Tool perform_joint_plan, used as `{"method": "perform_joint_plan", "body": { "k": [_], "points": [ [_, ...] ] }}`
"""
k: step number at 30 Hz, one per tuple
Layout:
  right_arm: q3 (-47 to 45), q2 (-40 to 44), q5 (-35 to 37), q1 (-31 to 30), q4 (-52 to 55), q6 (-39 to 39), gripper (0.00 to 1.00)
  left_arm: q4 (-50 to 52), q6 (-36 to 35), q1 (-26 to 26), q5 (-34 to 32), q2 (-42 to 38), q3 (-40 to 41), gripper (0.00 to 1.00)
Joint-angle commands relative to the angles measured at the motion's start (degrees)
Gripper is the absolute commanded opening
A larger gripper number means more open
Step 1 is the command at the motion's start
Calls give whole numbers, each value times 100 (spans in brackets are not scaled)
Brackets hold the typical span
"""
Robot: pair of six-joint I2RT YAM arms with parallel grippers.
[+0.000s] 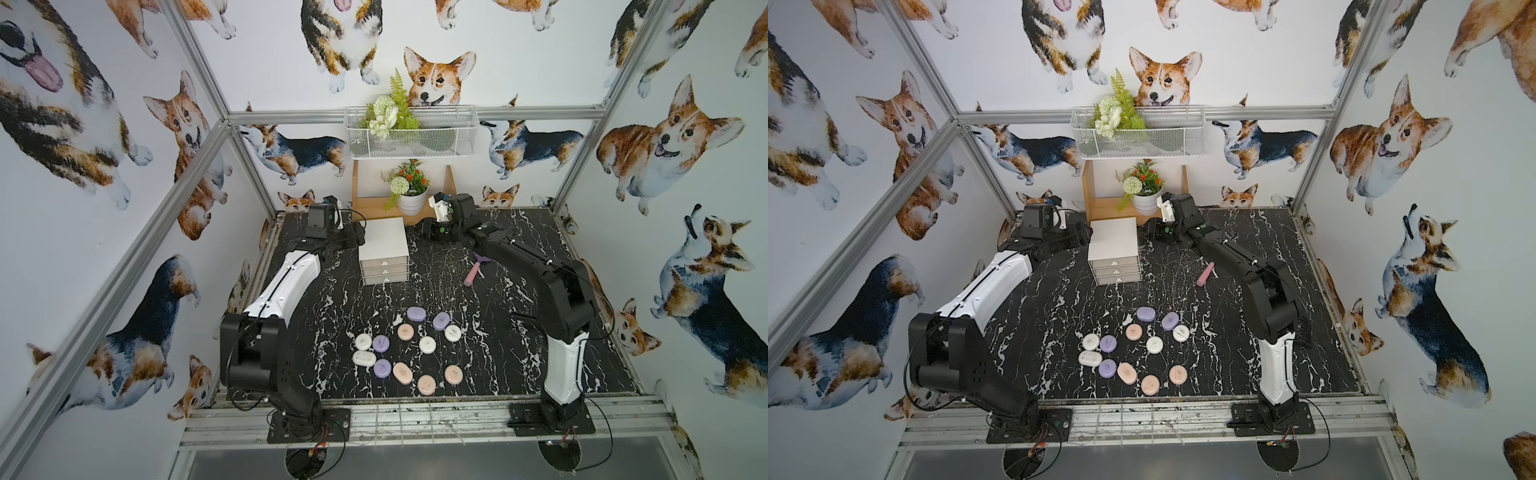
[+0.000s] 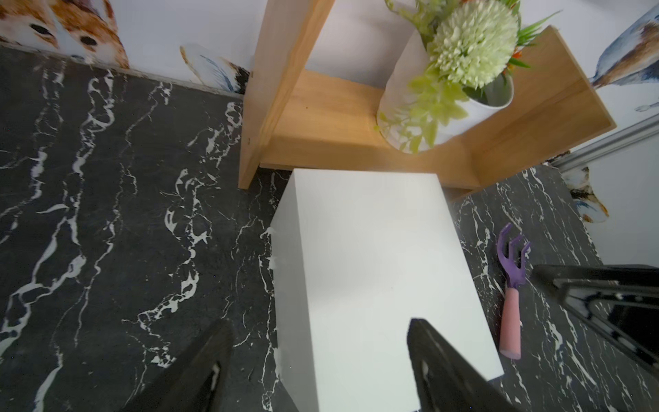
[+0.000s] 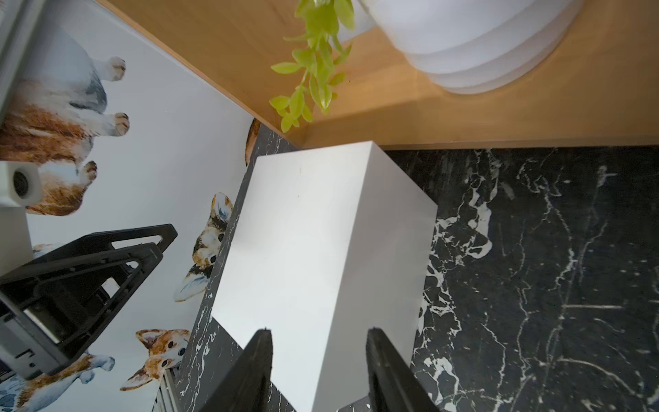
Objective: Put the bluetooth earphones in the drawer according to color
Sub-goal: Adjust the storage box at the center of the board.
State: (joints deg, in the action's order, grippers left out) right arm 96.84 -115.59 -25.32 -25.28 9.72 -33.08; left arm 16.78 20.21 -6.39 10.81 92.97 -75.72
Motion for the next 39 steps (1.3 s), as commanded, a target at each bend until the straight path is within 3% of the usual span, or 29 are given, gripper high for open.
{"method": "perform_joint_plan", "body": {
  "k": [1, 7, 20, 33, 39],
  "points": [
    [411, -302, 185, -89, 632, 148, 51, 147, 105, 6, 374, 164, -104, 83],
    [966, -756, 374, -175, 1068, 235, 51, 193, 185, 7, 552, 635, -149, 79],
    [1303, -1049, 16, -373, 1820, 759, 24, 72, 420, 0, 1264, 455, 514, 63],
    [743, -572, -292, -548, 2492, 1180, 24, 590, 743, -284, 1398, -297, 978, 61],
    [169, -183, -379, -557, 2412, 1224, 24, 836, 888, -571, 1122, -716, 1254, 61]
  ]
}}
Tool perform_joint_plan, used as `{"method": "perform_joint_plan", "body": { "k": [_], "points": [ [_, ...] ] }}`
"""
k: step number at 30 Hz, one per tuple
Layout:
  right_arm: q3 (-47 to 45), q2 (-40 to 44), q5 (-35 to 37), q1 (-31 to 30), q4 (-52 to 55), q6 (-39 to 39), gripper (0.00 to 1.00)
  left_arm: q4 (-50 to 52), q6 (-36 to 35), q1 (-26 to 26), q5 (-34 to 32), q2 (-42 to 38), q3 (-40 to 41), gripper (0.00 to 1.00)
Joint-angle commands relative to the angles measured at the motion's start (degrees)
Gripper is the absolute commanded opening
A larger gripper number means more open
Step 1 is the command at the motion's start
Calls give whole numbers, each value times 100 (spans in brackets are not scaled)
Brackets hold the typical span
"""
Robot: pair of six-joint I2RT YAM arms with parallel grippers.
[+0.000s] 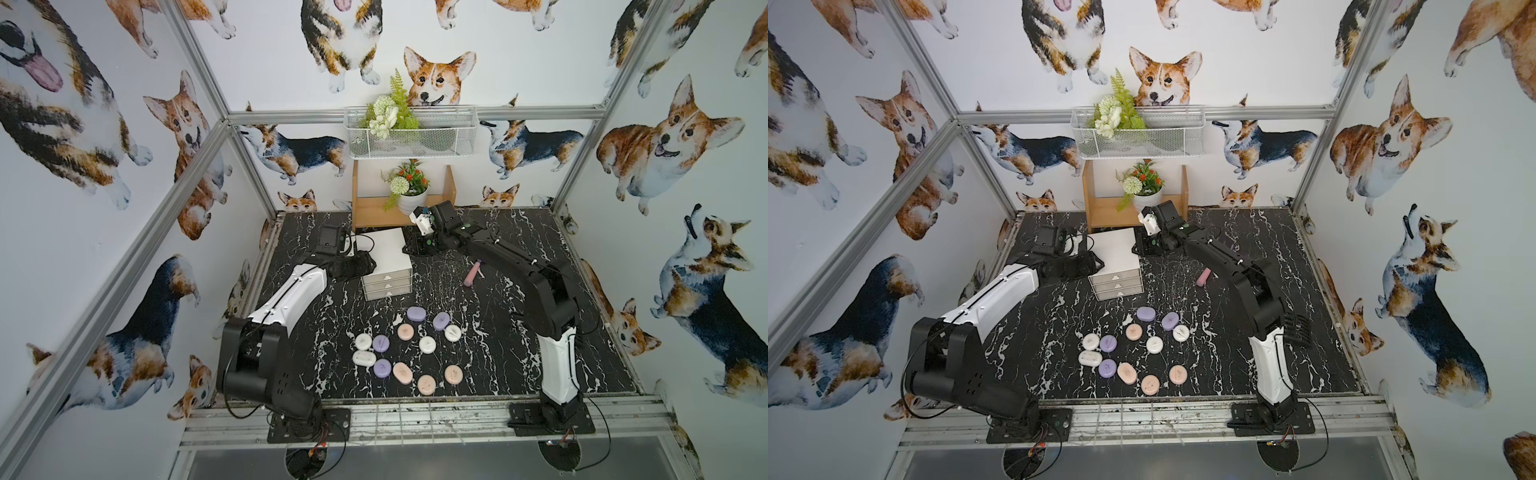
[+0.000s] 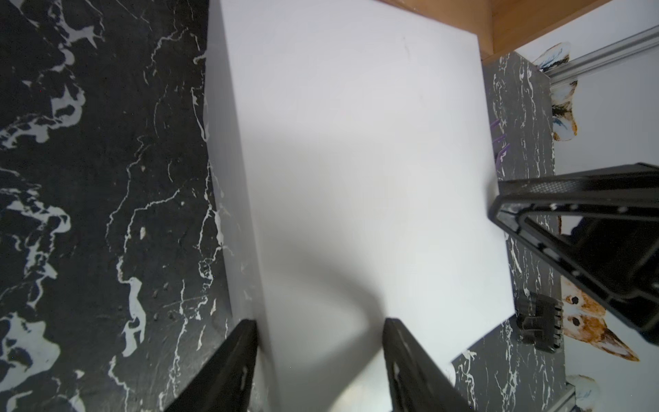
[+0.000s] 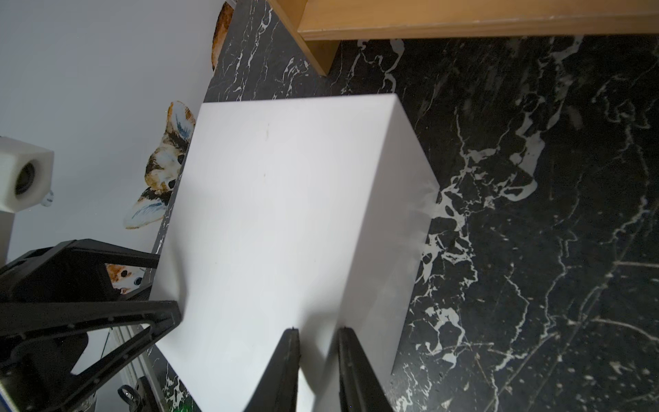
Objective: Put the bluetooth earphones in the drawer according to color
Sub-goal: Adjust the storage box at the center of the board.
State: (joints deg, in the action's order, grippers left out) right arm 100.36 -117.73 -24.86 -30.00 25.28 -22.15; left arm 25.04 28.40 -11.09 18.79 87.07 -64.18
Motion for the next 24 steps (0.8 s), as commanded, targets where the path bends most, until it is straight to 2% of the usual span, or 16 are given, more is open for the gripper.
{"method": "perform_joint_plan", "body": {
  "k": [1, 6, 9, 11, 14, 16, 18, 20, 24],
  "points": [
    [-229, 70, -400, -85, 856, 145, 25, 6, 107, -125, 294, -203, 180, 60],
    [-148, 62, -148, -85, 929, 158, 27, 7, 209, -156, 129, -381, 365, 62],
    [-52, 164, 304, -68, 858, 4, 30, 96, 184, -156, -37, -427, 305, 66],
    [-93, 397, 648, -17, 589, -233, 40, 233, 146, -135, -195, -436, 190, 71],
    [-49, 719, 1093, 82, 306, -455, 44, 430, 91, -75, -421, -441, 3, 74],
    [57, 930, 1316, 172, 237, -554, 54, 513, 66, -33, -496, -430, -121, 77],
    [-1, 1190, 1424, 235, 166, -635, 55, 593, 38, -17, -551, -372, -258, 77],
    [-329, 1567, 1370, 295, -33, -833, 54, 638, 19, -16, -579, -274, -359, 77],
    [-2081, 2752, 962, 298, -1258, -1865, 47, 562, 22, 2, -526, -73, -389, 76]
  ]
}}
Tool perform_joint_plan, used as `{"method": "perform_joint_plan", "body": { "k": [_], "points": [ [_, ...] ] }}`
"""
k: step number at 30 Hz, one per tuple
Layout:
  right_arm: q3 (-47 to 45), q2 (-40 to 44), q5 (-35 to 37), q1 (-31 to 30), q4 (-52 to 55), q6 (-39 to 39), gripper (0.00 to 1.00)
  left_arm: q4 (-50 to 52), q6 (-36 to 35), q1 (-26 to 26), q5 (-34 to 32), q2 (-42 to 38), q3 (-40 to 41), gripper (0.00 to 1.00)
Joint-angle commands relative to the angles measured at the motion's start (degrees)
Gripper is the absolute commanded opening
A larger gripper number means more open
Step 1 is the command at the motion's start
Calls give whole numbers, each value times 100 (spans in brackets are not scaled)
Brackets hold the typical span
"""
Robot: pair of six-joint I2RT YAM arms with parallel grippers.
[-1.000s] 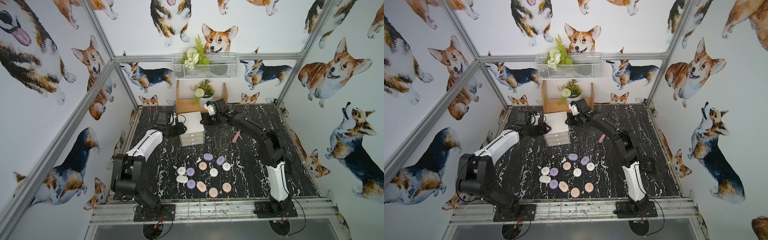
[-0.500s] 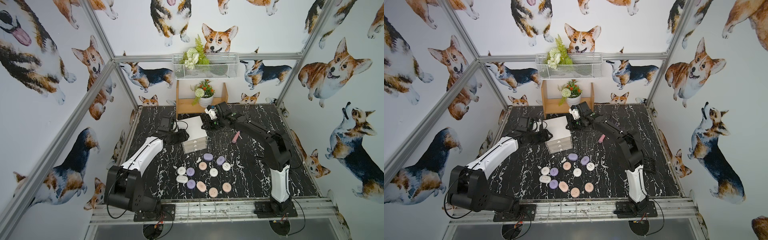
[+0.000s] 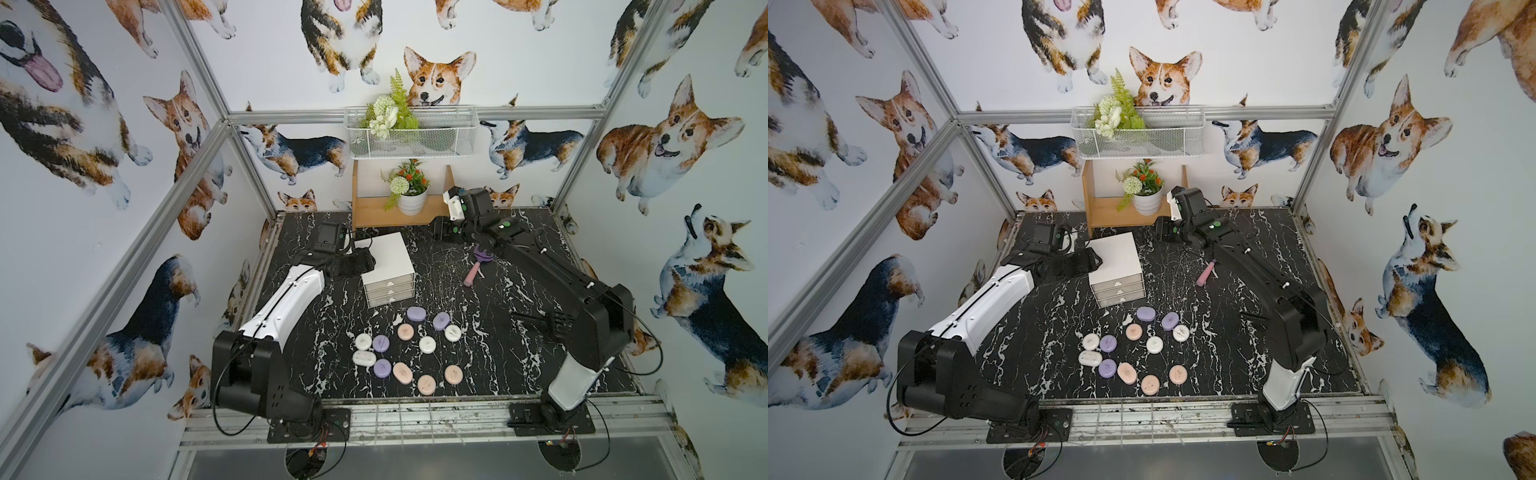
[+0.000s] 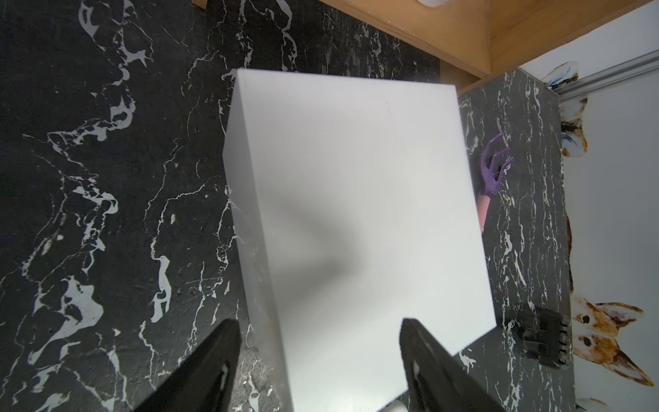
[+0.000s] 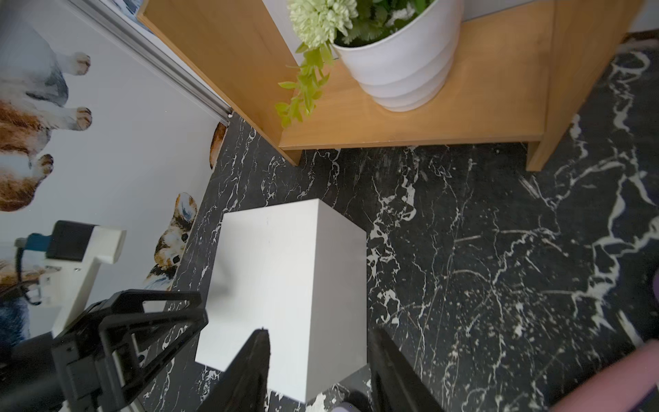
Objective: Put the bluetooth earphones in the drawer according to color
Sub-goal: Adjust the storage box at the center of the board, then open the drawer in the storage box.
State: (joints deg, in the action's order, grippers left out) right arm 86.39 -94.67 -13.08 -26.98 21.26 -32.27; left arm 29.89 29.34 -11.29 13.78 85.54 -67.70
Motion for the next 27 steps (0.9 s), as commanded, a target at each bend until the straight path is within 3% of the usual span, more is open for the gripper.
{"method": "perform_joint_plan", "body": {
  "k": [1, 7, 12, 19, 27],
  "points": [
    [-1181, 745, -370, -33, -1190, -1138, 45, 49, -74, 21, 10, 134, -34, 75],
    [-3980, 2270, -161, -702, -3741, -3209, 33, 87, -165, 38, -9, 365, -17, 66],
    [-5290, 2521, 756, -1660, -5663, -4172, 32, 96, -237, 48, -30, 433, 68, 57],
    [-6018, 1701, 1650, -2371, -8059, -4786, 34, 140, -288, 48, -60, 490, 153, 49],
    [-5800, 514, 1967, -2610, -9249, -5344, 35, 166, -328, 48, -47, 568, 191, 46]
  ]
}}
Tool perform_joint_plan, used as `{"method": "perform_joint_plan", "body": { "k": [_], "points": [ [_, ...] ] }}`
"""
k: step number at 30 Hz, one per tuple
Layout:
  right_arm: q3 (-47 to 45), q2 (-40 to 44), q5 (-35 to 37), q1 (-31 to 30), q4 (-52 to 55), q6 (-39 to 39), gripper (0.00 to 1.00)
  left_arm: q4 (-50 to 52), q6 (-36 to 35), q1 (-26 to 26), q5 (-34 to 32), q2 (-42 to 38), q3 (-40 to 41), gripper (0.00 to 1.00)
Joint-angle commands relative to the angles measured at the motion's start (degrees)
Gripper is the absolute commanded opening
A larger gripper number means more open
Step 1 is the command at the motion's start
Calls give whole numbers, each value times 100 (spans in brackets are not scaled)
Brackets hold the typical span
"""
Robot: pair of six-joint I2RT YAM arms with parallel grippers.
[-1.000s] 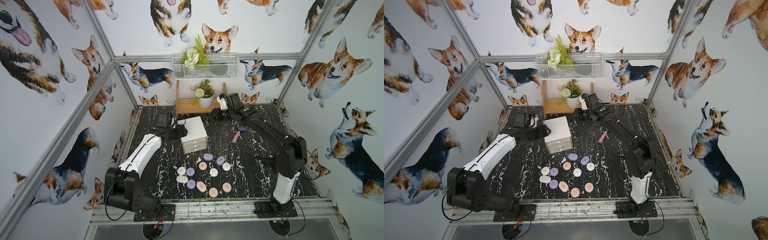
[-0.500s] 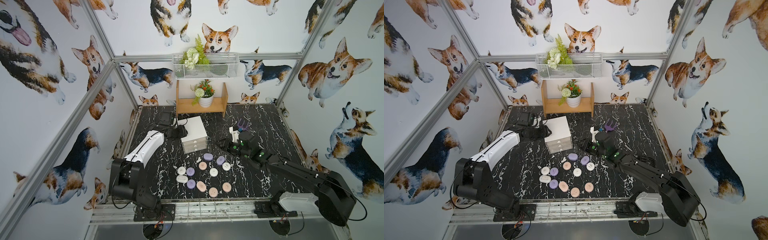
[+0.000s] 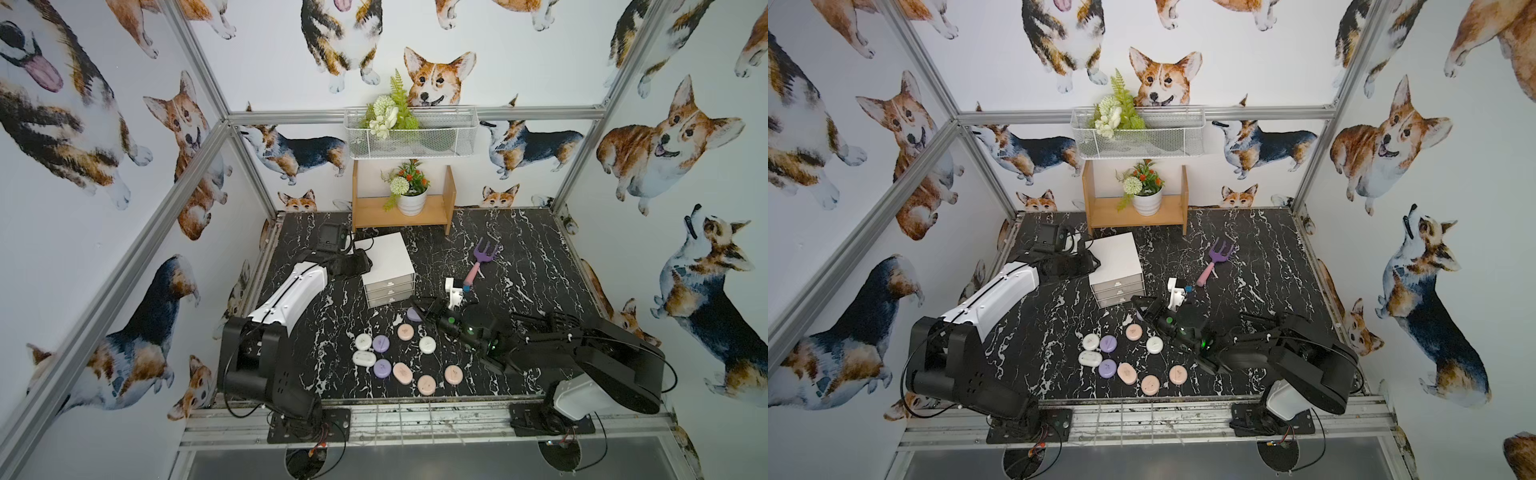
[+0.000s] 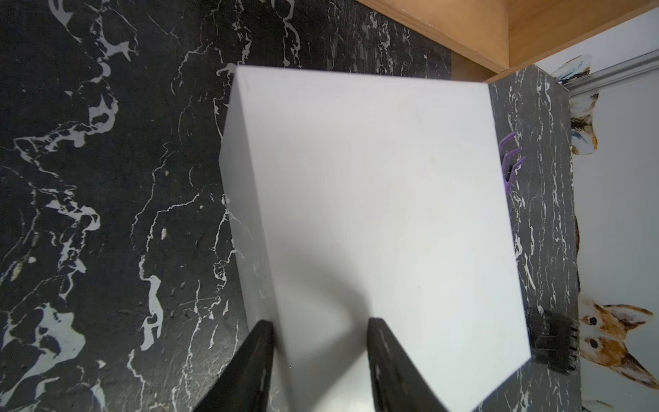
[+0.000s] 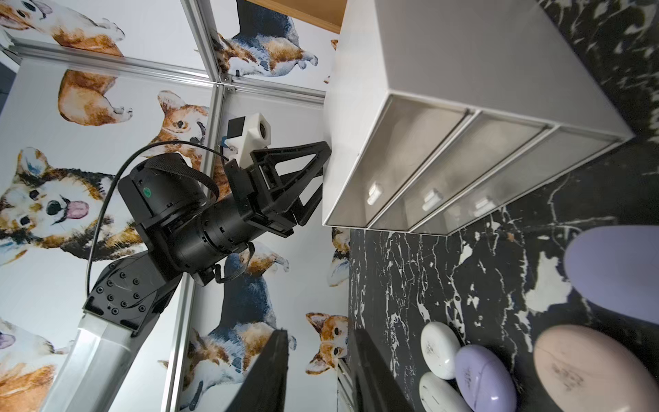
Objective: Put the bluetooth earphones in the drawer according to color
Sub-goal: Open the drawer in the storage box.
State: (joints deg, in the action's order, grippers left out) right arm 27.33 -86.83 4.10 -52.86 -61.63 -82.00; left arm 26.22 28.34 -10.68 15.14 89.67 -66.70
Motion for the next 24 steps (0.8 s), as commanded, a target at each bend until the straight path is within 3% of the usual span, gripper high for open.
{"method": "perform_joint_plan", "body": {
  "k": [1, 24],
  "points": [
    [183, -390, 234, -17, -915, -454, 35, 542, -225, -13, -177, 164, 91, 46],
    [1287, -1890, 564, 72, -283, -1222, 31, 629, -320, -13, -187, 306, 159, 46]
  ]
}}
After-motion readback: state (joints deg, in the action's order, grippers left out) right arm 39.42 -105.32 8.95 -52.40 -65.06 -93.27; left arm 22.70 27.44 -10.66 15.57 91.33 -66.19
